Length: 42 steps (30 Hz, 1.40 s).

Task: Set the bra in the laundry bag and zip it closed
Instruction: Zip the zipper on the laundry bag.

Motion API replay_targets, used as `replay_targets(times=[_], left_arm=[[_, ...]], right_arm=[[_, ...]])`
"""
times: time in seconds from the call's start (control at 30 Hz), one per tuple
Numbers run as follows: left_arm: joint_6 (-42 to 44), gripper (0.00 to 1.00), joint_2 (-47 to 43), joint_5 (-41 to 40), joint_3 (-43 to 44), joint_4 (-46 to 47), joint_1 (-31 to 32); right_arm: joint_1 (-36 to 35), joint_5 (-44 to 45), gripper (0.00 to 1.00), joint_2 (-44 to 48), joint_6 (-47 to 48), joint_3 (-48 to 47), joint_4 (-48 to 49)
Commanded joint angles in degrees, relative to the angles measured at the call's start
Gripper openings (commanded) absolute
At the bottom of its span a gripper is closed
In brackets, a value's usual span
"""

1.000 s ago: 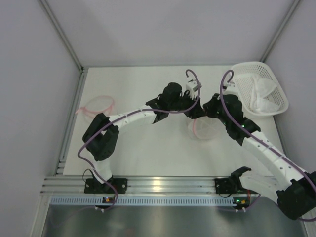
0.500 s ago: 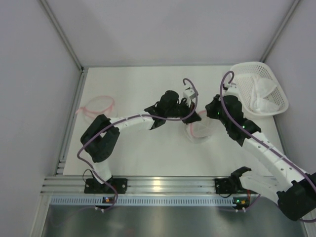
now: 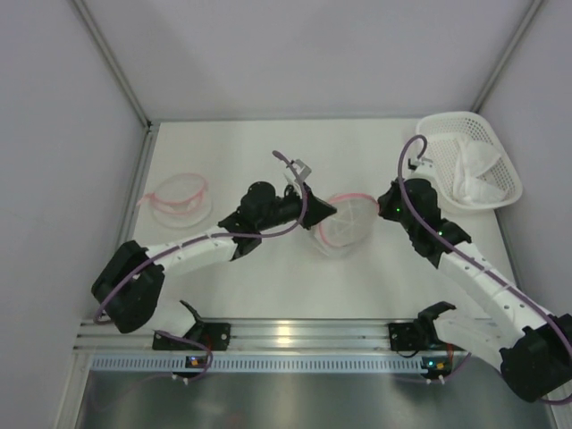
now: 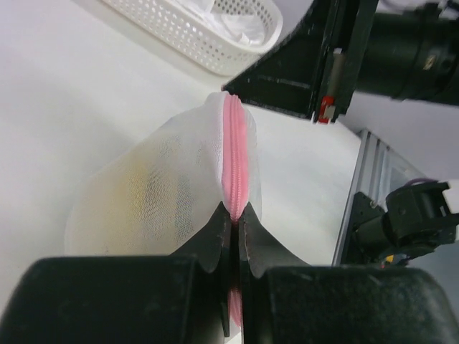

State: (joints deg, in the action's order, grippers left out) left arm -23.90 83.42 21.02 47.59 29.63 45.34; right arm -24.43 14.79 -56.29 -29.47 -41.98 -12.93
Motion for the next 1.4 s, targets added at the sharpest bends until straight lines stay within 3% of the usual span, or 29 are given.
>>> replay_targets(times=[0.0, 0.5, 0.7, 0.97, 1.13, 1.17, 1.23, 1.27, 1.33, 1.37], left_arm=[[-6.2, 0.00, -5.9, -0.7, -2.4, 12.5, -3.3], [-11.5, 0.00, -13.2, -3.9, -7.6, 14.8, -8.5], [-23.3, 0.00, -11.0, -3.7, -7.1, 14.7, -12.6], [-24.1, 0.00, -14.8, -11.4, -11.3, 14.7, -13.4], [-23.3, 0.00, -13.5, -6.6, -11.9, 14.8, -13.4], [-23.2, 0.02, -12.0, -4.6, -11.6, 14.8, -13.4], [-20.6, 0.20, -10.4, 4.2, -10.2, 14.8, -13.3], [-19.2, 0.45, -9.0, 7.8, -9.5, 14.8, -13.3], [-13.5, 0.63, -8.1, 13.8, -7.5, 12.4, -13.4], [-11.1, 0.81, -7.6, 17.2, -6.6, 7.4, -13.4]], right_arm=[[2.0, 0.3, 0.00, 1.2, -1.8, 2.5, 1.0], [2.8, -3.0, 0.00, 1.7, -6.0, 5.4, 2.6], [2.8, -3.6, 0.00, 0.7, -5.5, 3.2, 1.9], [2.8, -4.2, 0.00, -2.4, -6.0, 2.6, 1.2], [2.7, -4.6, 0.00, -2.9, -5.6, 1.7, 1.6], [2.8, -4.5, 0.00, -3.0, -5.2, 1.3, 1.4], [2.8, -5.5, 0.00, -3.0, -3.3, 0.1, 1.9], [2.7, -6.4, 0.00, -2.7, -2.6, -0.1, 2.8], [2.8, -8.0, 0.00, -2.4, -0.1, 0.1, 4.4], [2.7, -9.8, 0.00, -2.2, 0.6, 0.1, 4.8]])
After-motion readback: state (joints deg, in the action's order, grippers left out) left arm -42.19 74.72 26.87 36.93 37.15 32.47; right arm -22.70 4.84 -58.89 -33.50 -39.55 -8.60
